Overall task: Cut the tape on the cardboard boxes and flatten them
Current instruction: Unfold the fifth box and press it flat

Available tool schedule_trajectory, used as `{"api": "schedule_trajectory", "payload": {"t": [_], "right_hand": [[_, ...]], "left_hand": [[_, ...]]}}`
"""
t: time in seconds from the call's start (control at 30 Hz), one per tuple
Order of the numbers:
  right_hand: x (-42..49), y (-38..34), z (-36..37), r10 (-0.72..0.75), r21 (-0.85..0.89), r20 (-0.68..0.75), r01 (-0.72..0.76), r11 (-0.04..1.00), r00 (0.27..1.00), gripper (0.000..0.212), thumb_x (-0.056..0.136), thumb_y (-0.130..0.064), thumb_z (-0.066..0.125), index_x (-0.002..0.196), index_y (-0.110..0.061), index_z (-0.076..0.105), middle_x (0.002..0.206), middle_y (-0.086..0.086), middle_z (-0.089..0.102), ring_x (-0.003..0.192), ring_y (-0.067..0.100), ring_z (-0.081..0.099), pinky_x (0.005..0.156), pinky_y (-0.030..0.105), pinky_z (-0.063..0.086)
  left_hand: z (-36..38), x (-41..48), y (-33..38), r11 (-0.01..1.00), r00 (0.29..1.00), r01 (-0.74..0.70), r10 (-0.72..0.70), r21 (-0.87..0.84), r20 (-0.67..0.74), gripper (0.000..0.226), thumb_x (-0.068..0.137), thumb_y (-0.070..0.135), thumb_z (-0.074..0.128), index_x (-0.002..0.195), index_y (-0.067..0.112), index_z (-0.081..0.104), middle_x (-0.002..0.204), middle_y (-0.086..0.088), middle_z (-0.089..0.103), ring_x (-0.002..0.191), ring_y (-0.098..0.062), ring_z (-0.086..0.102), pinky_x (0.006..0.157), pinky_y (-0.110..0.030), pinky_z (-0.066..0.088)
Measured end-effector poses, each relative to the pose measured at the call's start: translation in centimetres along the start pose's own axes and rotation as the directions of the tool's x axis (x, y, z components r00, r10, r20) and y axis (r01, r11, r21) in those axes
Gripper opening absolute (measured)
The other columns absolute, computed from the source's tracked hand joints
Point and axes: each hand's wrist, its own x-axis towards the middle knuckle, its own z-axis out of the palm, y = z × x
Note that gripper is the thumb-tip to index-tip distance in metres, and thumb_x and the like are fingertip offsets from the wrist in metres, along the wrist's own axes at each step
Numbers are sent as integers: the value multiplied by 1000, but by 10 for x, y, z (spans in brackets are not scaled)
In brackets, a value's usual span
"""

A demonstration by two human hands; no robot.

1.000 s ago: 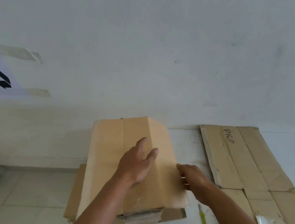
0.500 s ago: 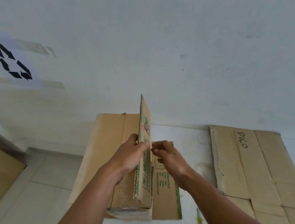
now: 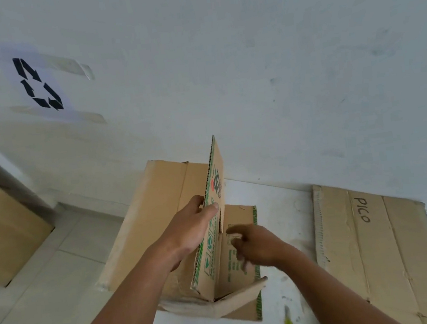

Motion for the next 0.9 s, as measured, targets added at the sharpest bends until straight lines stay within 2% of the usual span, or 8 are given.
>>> {"api": "schedule_trajectory", "payload": {"t": [0.23, 0.33, 0.4, 0.47, 0.53, 0.63, 0.77, 0.9], "right_hand": [[41, -35, -11, -104, -321, -2, 98, 942, 995, 52, 97, -23, 54, 146, -22, 39, 128, 7, 62, 109, 27, 62, 92, 41, 55], [41, -26, -20, -105, -356, -130, 53, 933, 986, 40, 98, -31, 46, 137, -21, 43, 117, 11, 66, 99, 28, 65, 85, 40, 56], [45, -13, -29, -58, -205, -282, -1, 979, 958, 32, 98, -33, 41, 127, -20, 45, 109, 9, 68, 92, 26, 66, 84, 42, 58], [45, -3, -38, 50, 96, -321, -20, 995, 946, 42, 98, -46, 40, 136, -27, 40, 119, 5, 66, 103, 25, 65, 91, 46, 55], [41, -2, -43, 96, 352, -303, 18, 936, 948, 58, 95, -63, 38, 144, -31, 41, 133, 3, 61, 116, 25, 61, 97, 48, 52], [19, -11, -46, 43, 648, -182, 87, 756, 982, 62, 96, -67, 35, 127, -21, 64, 116, 7, 70, 104, 25, 68, 93, 46, 54], [-4, -11, -44, -84, 626, -155, 164, 763, 984, 44, 94, -52, 57, 121, -19, 68, 110, 5, 74, 103, 25, 69, 93, 43, 54], [10, 5, -29, 110, 520, -286, 58, 852, 952, 40, 89, -28, 72, 126, -15, 63, 111, -2, 71, 101, 19, 68, 93, 41, 56]], "left_hand": [[1, 0, -3, 1000, 999, -1, 0, -29, -35, 36, 92, 64, 51, 121, 43, 58, 119, 10, 68, 109, -16, 66, 99, -49, 51], [-1, 0, -6, 999, 1000, -16, 16, -37, 16, 24, 94, 66, 51, 114, 55, 56, 123, 17, 64, 116, -8, 60, 105, -43, 47], [0, 3, -10, 999, 998, -15, 17, -30, 54, 23, 92, 69, 50, 113, 61, 53, 128, 18, 61, 121, -8, 57, 107, -42, 44], [4, 7, -11, 999, 996, -43, 45, -23, 83, 51, 86, 81, 47, 130, 55, 49, 139, 15, 57, 129, -10, 52, 110, -43, 41], [9, 13, -10, 997, 992, -83, 83, -4, 93, 82, 77, 93, 41, 145, 47, 41, 146, 13, 53, 134, -10, 49, 114, -44, 37], [11, 25, -4, 982, 981, -174, 168, 66, 95, 69, 86, 85, 32, 136, 41, 51, 132, 15, 60, 123, -6, 54, 106, -31, 41], [7, 45, -21, 916, 977, -211, 187, 343, 102, 75, 87, 83, 34, 145, 37, 47, 150, 7, 42, 143, -16, 33, 120, -39, 27], [-23, 57, -54, 687, 936, -221, 349, 692, -47, 55, 95, 49, 57, 144, 26, 50, 155, 0, 39, 151, -22, 19, 124, -44, 12]]}}
